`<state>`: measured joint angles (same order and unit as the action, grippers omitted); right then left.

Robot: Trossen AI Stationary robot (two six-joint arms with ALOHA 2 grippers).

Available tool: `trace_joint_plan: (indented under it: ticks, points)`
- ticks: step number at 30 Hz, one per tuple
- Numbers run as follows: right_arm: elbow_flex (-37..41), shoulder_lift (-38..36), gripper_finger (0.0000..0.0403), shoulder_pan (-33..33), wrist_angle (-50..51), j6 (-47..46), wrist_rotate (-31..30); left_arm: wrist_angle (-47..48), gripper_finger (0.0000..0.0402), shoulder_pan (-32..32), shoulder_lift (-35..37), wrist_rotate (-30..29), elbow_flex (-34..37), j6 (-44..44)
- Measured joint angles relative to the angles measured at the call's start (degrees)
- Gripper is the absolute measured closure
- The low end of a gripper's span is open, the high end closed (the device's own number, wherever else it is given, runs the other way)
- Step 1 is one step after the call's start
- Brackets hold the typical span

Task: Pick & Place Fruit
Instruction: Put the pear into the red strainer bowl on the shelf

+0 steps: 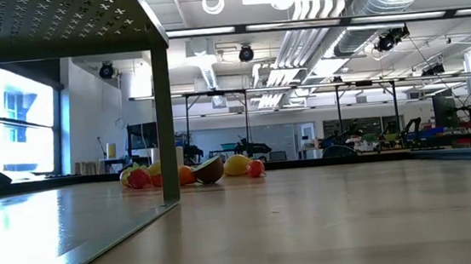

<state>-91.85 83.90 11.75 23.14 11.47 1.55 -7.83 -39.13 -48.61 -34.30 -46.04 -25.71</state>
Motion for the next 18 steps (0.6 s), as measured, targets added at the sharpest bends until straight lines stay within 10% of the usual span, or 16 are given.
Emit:
trace_joint_plan:
  ticks: [18]
  points:
    - [0.0, 0.0, 0.0156, -3.4, -3.7, -19.9, -1.9, 7.5, 0.0273, -18.8, 0.8, -4.4, 0.0, 3.6]
